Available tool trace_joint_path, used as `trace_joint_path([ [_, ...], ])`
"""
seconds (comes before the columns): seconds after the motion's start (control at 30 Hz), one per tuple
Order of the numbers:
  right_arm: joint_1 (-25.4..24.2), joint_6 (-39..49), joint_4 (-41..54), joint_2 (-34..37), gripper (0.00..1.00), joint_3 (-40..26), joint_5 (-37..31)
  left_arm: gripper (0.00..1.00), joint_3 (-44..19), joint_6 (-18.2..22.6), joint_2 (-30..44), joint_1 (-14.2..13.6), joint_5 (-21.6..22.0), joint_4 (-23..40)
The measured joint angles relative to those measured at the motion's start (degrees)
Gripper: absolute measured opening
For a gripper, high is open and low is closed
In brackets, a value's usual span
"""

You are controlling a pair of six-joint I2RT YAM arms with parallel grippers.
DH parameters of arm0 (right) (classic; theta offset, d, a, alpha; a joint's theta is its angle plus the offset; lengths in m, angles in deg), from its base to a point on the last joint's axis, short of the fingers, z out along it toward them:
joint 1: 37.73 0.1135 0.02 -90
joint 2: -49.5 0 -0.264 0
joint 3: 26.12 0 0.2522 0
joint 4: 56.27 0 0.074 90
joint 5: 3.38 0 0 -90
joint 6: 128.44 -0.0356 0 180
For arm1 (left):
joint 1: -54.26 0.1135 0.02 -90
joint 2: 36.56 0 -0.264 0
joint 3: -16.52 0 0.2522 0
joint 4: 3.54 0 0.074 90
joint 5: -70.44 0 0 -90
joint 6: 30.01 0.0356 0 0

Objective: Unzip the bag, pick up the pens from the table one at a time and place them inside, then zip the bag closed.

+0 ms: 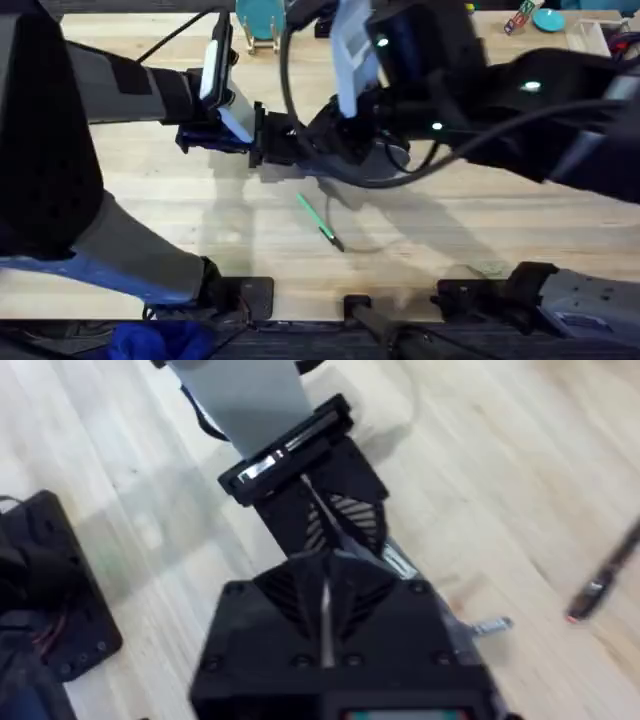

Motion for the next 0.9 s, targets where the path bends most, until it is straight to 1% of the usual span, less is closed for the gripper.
trace_joint_path([
  [0.03, 0.00, -0.10, 0.57, -0.91, 0.134, 0.00, -0.83, 0.043, 0.00, 0.02, 0.00, 0.00, 0.00, 0.00],
  [0.07, -0.04, -0.05, 1.15, -1.83, 0.251, 0.00, -1.46, 0.043, 0.00, 0.00, 0.00, 0.00, 0.00, 0.00],
  [0.1, -0.04, -0.03, 1.61, -2.56, 0.325, 0.00, -1.91, 0.043, 0.00, 0.02, 0.00, 0.00, 0.00, 0.00],
  [0.13, -0.04, -0.03, 1.93, -3.08, 0.377, 0.00, -2.29, 0.043, 0.00, 0.01, 0.00, 0.00, 0.00, 0.00],
  [0.17, -0.04, -0.09, 2.29, -3.56, 0.496, -0.02, -2.65, 0.043, 0.00, 0.01, 0.00, 0.00, 0.00, 0.00],
  [0.27, -0.28, -0.27, 3.15, -4.08, 0.926, -0.11, -3.23, 0.043, 0.00, 0.02, 0.00, 0.00, 0.00, 0.00],
  [0.3, -0.39, -0.80, 3.22, -4.08, 0.977, -0.11, -3.50, 0.043, 0.00, 0.00, 0.00, 0.00, 0.00, 0.00],
  [0.37, -0.89, -3.46, 3.35, -4.08, 0.995, -0.11, -4.32, 0.043, 0.00, 0.02, -0.01, 0.00, 0.00, 0.00],
  [0.7, -6.59, -18.39, 3.81, -4.08, 0.996, -0.11, -6.16, 0.043, 0.00, 0.00, -0.01, 0.00, -0.01, 0.01],
  [0.9, -8.26, -26.61, 3.99, -4.08, 0.996, -0.11, -6.29, 0.043, 0.00, 0.01, 0.00, 0.00, -0.01, 0.00],
])
